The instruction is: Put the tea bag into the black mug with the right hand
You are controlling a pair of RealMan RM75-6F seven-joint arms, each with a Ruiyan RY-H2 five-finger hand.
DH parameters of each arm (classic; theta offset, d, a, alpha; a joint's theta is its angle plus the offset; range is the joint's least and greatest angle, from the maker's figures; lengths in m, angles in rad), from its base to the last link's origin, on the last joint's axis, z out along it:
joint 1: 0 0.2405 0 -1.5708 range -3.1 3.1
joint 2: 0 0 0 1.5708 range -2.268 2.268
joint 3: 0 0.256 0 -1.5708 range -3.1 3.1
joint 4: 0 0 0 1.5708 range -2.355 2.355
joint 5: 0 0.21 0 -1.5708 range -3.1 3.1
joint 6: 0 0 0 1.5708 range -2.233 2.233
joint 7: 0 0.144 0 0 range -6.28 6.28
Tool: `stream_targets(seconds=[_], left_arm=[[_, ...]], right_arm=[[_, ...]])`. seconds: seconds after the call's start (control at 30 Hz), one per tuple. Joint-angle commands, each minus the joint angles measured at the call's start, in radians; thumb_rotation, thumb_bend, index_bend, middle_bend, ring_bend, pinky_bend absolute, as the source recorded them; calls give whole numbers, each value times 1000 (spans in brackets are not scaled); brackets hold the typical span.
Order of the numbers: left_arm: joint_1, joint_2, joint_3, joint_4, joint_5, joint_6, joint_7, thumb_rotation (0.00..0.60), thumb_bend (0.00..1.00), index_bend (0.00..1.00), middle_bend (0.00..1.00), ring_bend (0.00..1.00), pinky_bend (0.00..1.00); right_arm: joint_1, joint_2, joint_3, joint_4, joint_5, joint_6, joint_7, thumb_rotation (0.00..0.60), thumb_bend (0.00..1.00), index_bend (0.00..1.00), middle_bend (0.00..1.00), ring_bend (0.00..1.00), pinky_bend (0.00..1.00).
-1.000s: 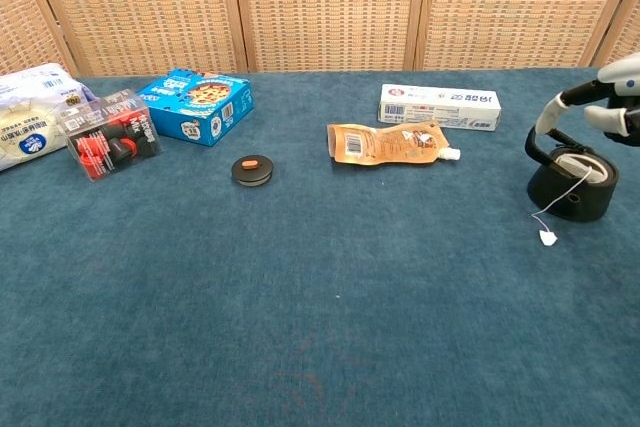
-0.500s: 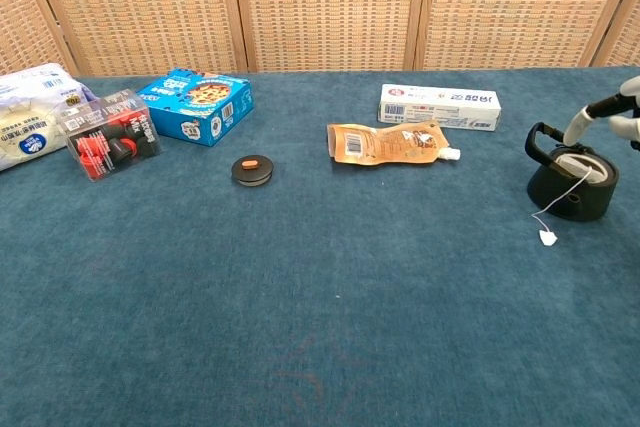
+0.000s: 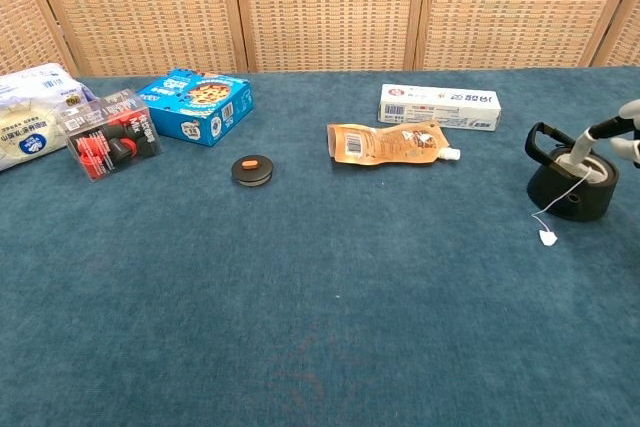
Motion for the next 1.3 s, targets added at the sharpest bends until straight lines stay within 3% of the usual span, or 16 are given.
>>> stream_targets(seconds=[0.03, 0.97, 1.3], left_arm=[[0, -1, 0, 1, 0, 0, -1, 600, 410, 72, 0, 0, 0], [5, -15, 7, 33, -7, -5, -28, 600, 410, 72, 0, 0, 0], [5, -18, 6, 38, -7, -5, -33, 600, 410, 72, 0, 0, 0]], right_arm=[[2, -4, -1, 6, 5, -5, -4, 0, 902, 220, 930, 899, 962], [39, -71, -9, 74, 83, -57, -72, 0, 902, 220, 928, 899, 962], [36, -44, -6, 41, 97, -33, -85, 0, 902, 220, 928, 899, 963]])
